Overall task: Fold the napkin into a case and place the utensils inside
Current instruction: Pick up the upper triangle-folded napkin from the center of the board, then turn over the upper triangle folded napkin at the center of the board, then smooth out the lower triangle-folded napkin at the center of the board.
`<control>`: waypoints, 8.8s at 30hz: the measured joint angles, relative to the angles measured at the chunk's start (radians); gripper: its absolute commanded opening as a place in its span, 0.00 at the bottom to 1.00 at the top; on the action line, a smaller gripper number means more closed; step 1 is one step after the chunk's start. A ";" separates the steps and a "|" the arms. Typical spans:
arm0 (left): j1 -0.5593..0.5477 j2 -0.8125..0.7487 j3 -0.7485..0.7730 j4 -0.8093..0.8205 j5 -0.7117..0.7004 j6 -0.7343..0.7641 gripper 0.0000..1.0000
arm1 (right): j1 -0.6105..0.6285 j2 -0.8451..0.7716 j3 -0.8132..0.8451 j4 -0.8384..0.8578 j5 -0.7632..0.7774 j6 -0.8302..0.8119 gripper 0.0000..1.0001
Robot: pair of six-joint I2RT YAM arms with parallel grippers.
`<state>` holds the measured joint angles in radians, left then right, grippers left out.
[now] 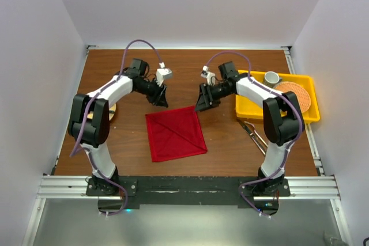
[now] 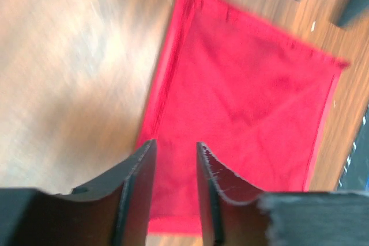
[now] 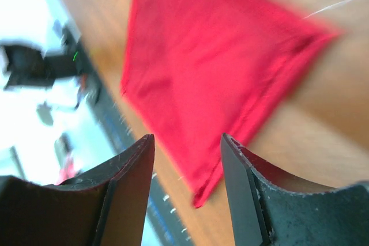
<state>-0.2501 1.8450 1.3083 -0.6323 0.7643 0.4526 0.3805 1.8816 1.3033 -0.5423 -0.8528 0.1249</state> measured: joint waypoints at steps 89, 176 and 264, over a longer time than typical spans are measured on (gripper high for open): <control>0.099 0.171 0.147 -0.079 0.079 0.156 0.65 | -0.027 0.305 0.152 0.109 -0.011 -0.021 0.00; 0.149 -0.076 0.321 0.101 -0.191 0.199 0.00 | 0.011 -0.086 0.234 0.495 0.132 -0.699 0.00; -0.269 -0.507 -0.532 0.229 -0.365 0.063 0.16 | 0.005 -0.013 -0.024 0.110 0.292 -0.017 0.59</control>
<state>-0.5190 1.3384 0.7765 -0.4034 0.3992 0.5159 0.3859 1.8690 1.2789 -0.4324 -0.5606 0.1078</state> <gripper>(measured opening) 0.148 0.586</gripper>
